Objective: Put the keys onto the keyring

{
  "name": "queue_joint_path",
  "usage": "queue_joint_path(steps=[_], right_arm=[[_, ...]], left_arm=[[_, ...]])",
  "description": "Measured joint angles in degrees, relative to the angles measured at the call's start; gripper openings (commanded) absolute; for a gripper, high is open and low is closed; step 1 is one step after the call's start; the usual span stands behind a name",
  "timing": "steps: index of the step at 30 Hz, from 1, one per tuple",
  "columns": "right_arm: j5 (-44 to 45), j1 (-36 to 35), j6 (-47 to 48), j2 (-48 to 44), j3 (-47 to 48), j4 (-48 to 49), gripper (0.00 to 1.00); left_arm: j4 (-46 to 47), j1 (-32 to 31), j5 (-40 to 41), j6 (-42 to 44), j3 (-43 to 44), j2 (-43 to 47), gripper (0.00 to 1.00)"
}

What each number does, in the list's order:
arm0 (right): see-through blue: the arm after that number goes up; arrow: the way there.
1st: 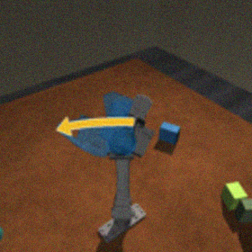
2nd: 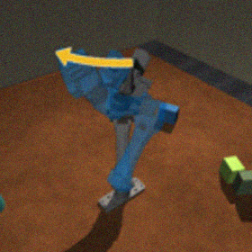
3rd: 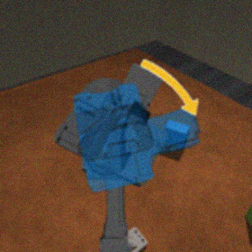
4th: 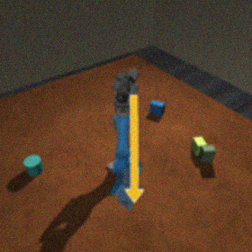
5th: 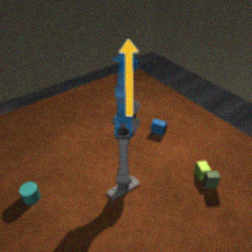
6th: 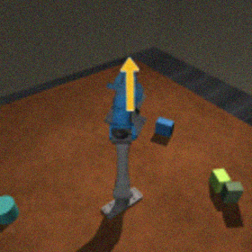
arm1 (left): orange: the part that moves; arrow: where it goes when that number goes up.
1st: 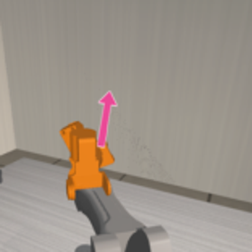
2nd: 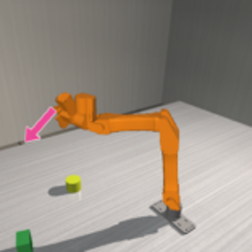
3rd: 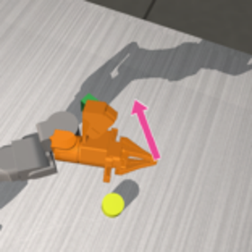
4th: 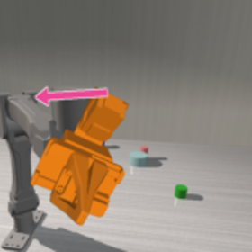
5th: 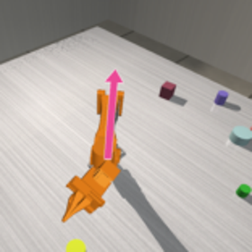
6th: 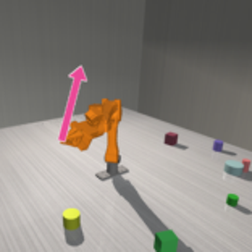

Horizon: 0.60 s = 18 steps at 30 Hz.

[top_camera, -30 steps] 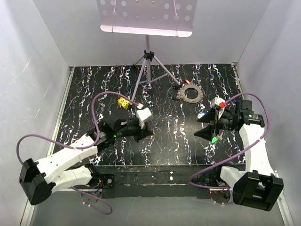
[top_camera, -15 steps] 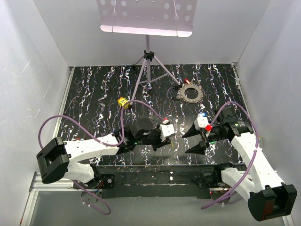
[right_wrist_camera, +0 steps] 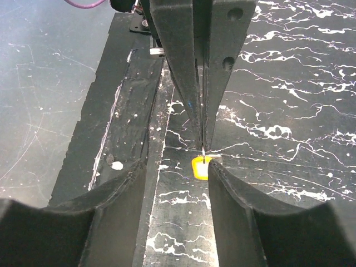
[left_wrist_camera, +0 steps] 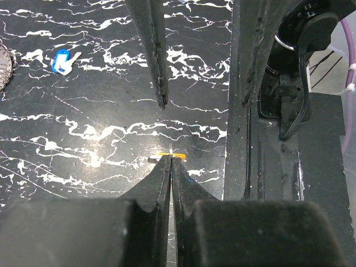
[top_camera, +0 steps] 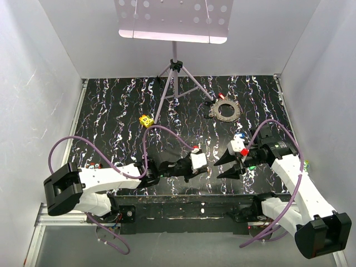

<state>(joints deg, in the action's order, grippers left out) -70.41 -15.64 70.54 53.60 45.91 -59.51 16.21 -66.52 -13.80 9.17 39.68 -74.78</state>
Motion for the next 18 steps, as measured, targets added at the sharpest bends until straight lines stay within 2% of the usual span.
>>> queue_joint_path(steps=[6,18], right_arm=[[0.63,-0.83,0.50,0.70,-0.70,0.11,0.45],[1.46,-3.45,1.03,1.99,-0.85,0.66,0.39]], left_arm=[[2.05,-0.68,0.70,0.02,-2.10,0.24,0.00],[4.85,-1.60,1.20,-0.28,-3.67,0.66,0.00]])
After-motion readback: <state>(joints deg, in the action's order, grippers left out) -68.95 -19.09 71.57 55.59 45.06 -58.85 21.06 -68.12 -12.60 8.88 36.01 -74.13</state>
